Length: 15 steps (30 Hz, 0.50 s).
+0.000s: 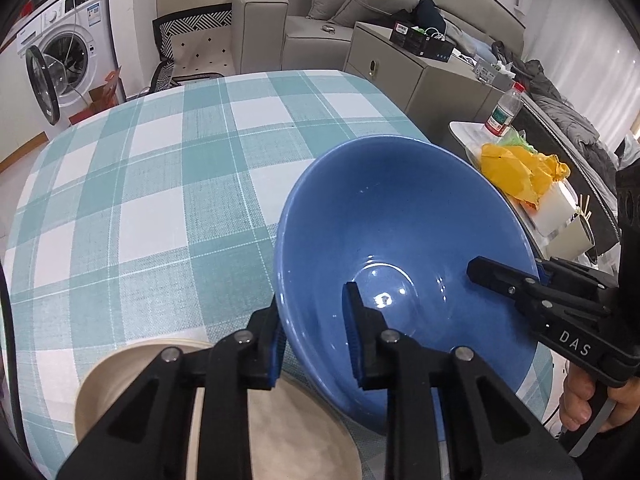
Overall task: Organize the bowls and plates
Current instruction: 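Carry the held bowl and lower it into the other blue bowl on the plates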
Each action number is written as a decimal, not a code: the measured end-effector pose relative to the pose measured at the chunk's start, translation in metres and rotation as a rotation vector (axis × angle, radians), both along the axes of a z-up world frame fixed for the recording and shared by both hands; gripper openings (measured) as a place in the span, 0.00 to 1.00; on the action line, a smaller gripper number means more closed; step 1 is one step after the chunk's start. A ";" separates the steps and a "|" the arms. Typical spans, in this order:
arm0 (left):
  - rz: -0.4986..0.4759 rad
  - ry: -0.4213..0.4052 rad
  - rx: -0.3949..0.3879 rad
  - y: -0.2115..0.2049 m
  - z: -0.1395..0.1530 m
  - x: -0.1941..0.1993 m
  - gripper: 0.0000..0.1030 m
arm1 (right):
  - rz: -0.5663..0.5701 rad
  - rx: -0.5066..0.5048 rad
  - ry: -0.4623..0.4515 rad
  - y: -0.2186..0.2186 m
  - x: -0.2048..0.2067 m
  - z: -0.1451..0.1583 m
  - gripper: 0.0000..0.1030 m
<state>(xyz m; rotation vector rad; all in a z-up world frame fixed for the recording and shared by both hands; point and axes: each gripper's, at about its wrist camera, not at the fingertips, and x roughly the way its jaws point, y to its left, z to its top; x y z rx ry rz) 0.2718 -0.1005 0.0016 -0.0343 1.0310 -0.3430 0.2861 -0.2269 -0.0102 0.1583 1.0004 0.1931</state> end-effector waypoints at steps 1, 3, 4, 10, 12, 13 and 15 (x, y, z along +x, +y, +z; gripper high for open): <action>-0.002 -0.003 0.001 -0.001 0.001 -0.001 0.23 | -0.001 -0.004 0.000 0.000 0.000 0.001 0.22; -0.002 -0.005 -0.005 0.000 0.003 -0.001 0.23 | -0.004 -0.006 -0.004 -0.001 -0.002 0.005 0.22; -0.003 -0.007 -0.007 0.000 0.004 -0.001 0.23 | -0.005 -0.006 -0.009 -0.001 -0.003 0.008 0.22; -0.010 -0.026 -0.007 0.000 0.013 -0.008 0.23 | -0.004 -0.013 -0.028 -0.001 -0.011 0.019 0.22; -0.009 -0.032 -0.009 0.000 0.017 -0.010 0.23 | -0.001 -0.018 -0.035 0.000 -0.014 0.024 0.22; -0.009 -0.036 -0.010 0.000 0.019 -0.010 0.23 | 0.000 -0.020 -0.038 0.000 -0.015 0.027 0.22; -0.007 -0.037 -0.010 0.000 0.023 -0.012 0.23 | -0.002 -0.020 -0.045 0.000 -0.018 0.032 0.22</action>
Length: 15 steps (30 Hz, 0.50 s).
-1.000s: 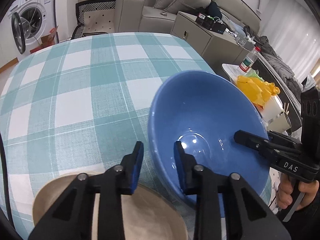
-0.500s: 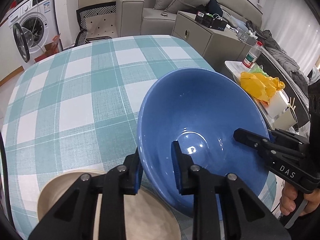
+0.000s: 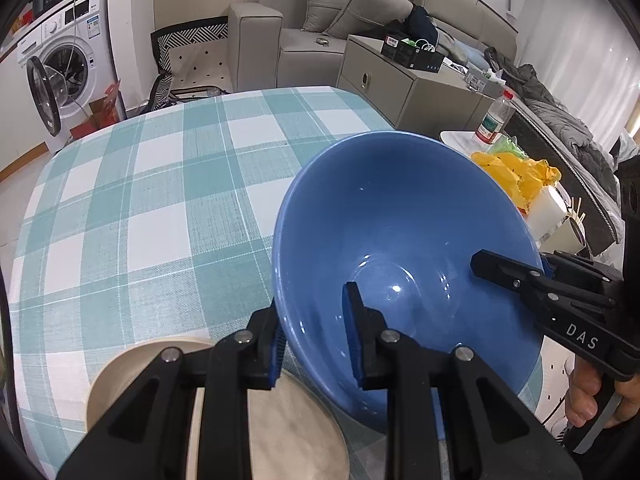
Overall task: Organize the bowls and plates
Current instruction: 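Carry the held bowl and lower it into the other blue bowl on the plates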
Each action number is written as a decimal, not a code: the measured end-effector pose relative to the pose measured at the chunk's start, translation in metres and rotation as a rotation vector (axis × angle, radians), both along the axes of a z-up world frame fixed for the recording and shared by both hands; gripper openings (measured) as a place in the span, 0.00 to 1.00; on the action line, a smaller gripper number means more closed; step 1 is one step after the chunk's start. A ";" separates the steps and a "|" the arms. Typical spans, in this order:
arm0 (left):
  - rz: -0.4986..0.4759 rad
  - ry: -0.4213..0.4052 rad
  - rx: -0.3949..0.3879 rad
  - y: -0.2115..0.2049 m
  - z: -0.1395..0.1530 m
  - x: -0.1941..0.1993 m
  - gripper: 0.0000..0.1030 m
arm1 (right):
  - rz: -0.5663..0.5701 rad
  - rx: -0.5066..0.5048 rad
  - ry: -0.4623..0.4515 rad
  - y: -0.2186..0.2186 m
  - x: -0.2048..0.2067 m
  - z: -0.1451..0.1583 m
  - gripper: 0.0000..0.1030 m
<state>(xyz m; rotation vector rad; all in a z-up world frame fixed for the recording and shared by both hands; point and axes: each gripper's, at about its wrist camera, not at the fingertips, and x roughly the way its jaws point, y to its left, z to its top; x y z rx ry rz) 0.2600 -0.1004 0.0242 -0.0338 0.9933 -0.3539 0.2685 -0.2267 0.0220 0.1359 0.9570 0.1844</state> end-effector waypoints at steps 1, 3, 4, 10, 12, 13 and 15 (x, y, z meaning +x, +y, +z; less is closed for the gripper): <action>-0.001 -0.004 0.004 0.000 0.002 -0.001 0.23 | 0.000 -0.002 -0.004 0.000 -0.002 0.002 0.22; -0.001 -0.018 0.007 0.000 0.008 -0.005 0.23 | 0.003 -0.007 -0.011 0.001 -0.005 0.008 0.22; 0.000 -0.025 0.005 0.000 0.011 -0.007 0.23 | 0.005 -0.010 -0.014 0.001 -0.007 0.010 0.22; 0.004 -0.054 0.011 0.001 0.024 -0.018 0.23 | 0.011 -0.020 -0.032 0.004 -0.017 0.022 0.22; 0.005 -0.060 0.011 0.002 0.027 -0.021 0.23 | 0.013 -0.018 -0.044 0.005 -0.021 0.028 0.22; 0.005 -0.065 0.012 0.003 0.029 -0.024 0.23 | 0.014 -0.020 -0.048 0.006 -0.022 0.030 0.22; 0.009 -0.072 0.014 0.004 0.033 -0.027 0.23 | 0.022 -0.024 -0.056 0.008 -0.025 0.034 0.22</action>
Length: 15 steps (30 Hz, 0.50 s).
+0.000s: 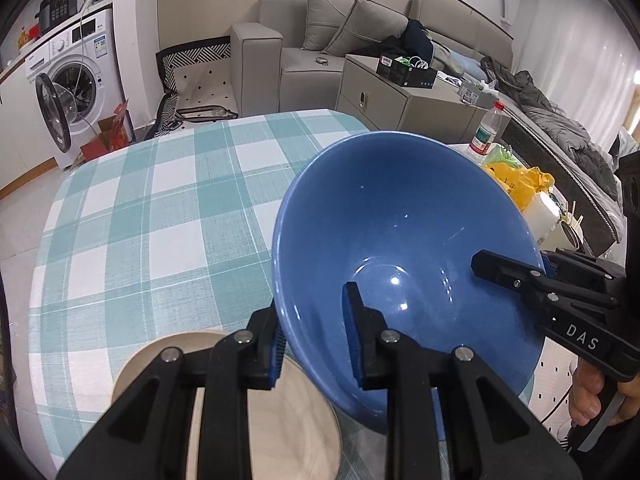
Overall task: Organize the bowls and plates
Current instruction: 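Carry the held bowl and lower it into the other blue bowl on the plates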
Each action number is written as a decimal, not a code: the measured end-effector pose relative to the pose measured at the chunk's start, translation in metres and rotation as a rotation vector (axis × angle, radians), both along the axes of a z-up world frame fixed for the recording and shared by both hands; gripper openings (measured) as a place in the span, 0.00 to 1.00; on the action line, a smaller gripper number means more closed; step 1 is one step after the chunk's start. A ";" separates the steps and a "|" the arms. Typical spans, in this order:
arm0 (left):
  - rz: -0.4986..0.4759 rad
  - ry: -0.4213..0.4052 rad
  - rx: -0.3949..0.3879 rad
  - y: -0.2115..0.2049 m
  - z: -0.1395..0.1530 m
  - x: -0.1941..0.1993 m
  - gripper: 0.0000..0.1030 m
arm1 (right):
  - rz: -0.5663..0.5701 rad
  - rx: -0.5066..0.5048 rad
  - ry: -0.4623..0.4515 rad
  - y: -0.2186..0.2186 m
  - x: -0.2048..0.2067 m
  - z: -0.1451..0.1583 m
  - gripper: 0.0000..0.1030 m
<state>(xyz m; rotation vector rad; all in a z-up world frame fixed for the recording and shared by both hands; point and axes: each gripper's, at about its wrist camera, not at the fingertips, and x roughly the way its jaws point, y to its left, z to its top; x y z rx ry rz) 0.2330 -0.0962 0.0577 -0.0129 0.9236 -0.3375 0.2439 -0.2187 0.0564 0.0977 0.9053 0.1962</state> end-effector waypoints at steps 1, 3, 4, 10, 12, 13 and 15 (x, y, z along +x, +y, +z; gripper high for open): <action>0.002 -0.004 0.001 0.001 0.003 -0.001 0.23 | 0.003 -0.001 -0.003 0.001 -0.001 0.002 0.22; 0.011 -0.015 0.003 0.003 0.008 -0.005 0.23 | 0.009 0.000 -0.010 0.004 -0.004 0.005 0.22; 0.017 -0.017 0.002 0.005 0.010 -0.007 0.23 | 0.012 0.002 -0.011 0.006 -0.004 0.007 0.22; 0.056 -0.035 0.010 0.022 0.021 -0.023 0.23 | 0.048 -0.002 -0.028 0.026 -0.015 0.018 0.22; 0.073 -0.041 0.013 0.031 0.023 -0.030 0.23 | 0.068 -0.005 -0.030 0.035 -0.018 0.021 0.22; 0.081 -0.041 0.014 0.036 0.023 -0.033 0.23 | 0.077 -0.006 -0.032 0.039 -0.020 0.022 0.22; 0.101 -0.042 0.016 0.045 0.023 -0.039 0.23 | 0.098 -0.010 -0.035 0.051 -0.023 0.023 0.22</action>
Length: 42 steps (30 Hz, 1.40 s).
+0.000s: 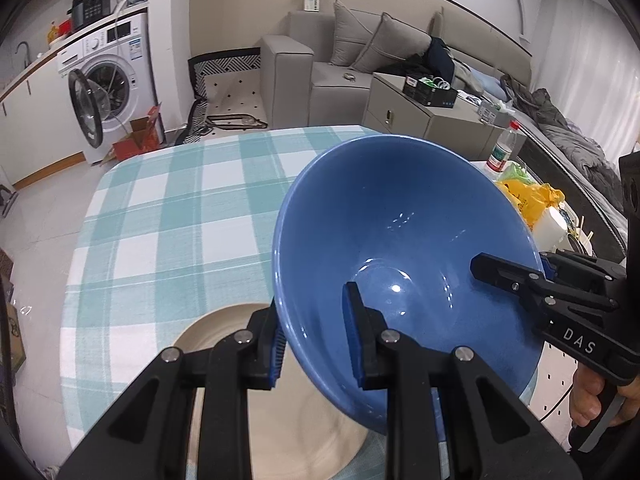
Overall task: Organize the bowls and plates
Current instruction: 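Carry the held bowl and lower it into the other blue bowl on the plates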
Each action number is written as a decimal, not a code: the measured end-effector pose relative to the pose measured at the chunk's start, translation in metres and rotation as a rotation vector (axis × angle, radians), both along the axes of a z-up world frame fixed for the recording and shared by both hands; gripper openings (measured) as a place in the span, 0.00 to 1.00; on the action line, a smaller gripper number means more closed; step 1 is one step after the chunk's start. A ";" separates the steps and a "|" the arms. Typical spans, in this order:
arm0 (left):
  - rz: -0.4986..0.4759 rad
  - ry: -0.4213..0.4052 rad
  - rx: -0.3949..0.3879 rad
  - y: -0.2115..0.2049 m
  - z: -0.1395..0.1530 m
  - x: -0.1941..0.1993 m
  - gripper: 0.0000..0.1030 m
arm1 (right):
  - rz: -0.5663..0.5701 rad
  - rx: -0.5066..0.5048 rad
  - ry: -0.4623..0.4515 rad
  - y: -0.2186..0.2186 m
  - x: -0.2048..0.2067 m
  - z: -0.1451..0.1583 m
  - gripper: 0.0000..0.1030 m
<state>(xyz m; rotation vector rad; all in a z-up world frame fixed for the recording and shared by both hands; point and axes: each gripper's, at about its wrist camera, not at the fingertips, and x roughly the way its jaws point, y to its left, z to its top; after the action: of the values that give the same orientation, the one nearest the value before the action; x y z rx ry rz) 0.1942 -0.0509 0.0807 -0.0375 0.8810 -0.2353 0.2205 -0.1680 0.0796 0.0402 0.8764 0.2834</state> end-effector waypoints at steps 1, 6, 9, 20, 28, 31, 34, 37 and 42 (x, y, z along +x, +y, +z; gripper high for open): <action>0.009 -0.002 0.004 0.004 0.000 -0.003 0.23 | 0.009 0.000 0.000 0.006 -0.002 0.000 0.22; 0.063 -0.009 0.013 0.027 -0.001 -0.019 0.23 | 0.062 0.000 0.003 0.035 -0.008 -0.003 0.22; 0.088 -0.013 0.018 0.040 -0.002 -0.027 0.23 | 0.092 -0.001 0.004 0.051 -0.010 -0.005 0.22; 0.147 -0.008 0.035 0.067 -0.014 -0.042 0.23 | 0.153 0.001 0.023 0.087 -0.010 -0.016 0.22; 0.163 0.016 0.051 0.075 -0.029 -0.047 0.23 | 0.168 -0.007 0.044 0.098 -0.007 -0.032 0.22; 0.170 0.024 0.056 0.078 -0.035 -0.048 0.23 | 0.172 -0.009 0.049 0.101 -0.006 -0.037 0.22; 0.180 0.030 0.061 0.082 -0.040 -0.047 0.23 | 0.181 -0.011 0.058 0.104 -0.003 -0.044 0.22; 0.186 0.039 0.063 0.085 -0.046 -0.045 0.23 | 0.187 -0.012 0.068 0.108 -0.002 -0.051 0.22; 0.190 0.050 0.072 0.089 -0.056 -0.041 0.23 | 0.189 -0.015 0.082 0.111 0.005 -0.061 0.22</action>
<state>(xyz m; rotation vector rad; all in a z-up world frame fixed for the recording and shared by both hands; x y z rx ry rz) 0.1534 0.0376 0.0248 -0.0602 0.9289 -0.0256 0.2251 -0.0568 0.0185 -0.0459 0.9651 0.4542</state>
